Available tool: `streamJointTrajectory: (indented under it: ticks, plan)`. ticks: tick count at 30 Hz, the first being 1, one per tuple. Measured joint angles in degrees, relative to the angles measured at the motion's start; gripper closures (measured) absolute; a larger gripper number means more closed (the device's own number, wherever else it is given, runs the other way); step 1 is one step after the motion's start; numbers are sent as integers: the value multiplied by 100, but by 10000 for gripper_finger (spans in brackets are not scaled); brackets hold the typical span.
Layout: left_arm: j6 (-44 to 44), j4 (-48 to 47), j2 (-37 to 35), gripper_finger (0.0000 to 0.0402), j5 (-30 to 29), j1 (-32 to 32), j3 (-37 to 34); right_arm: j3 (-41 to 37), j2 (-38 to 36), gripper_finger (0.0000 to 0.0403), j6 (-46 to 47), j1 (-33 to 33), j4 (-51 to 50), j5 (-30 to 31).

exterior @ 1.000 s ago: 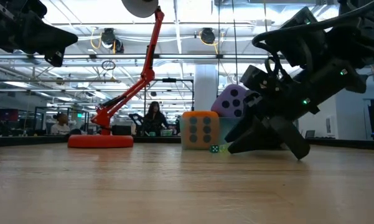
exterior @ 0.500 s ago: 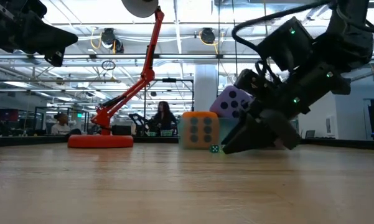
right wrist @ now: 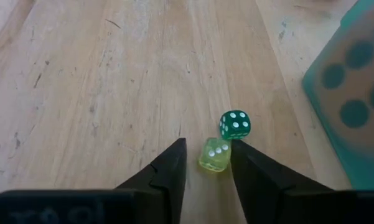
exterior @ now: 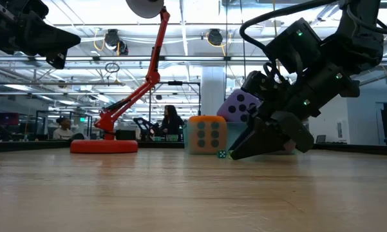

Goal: Pick & Place Dice
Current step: Put the small light green dice into the bin

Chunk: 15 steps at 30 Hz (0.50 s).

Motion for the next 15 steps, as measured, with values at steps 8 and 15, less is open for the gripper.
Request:
streamJointTrajectory:
  ticks: [8,15]
  plan:
    - [-39,0,0,373,1,0,0,0,-2,343,-29,7,-20,-35]
    - [-84,-2,0,373,2,0,0,0,-4,357,-25,9,24,-37]
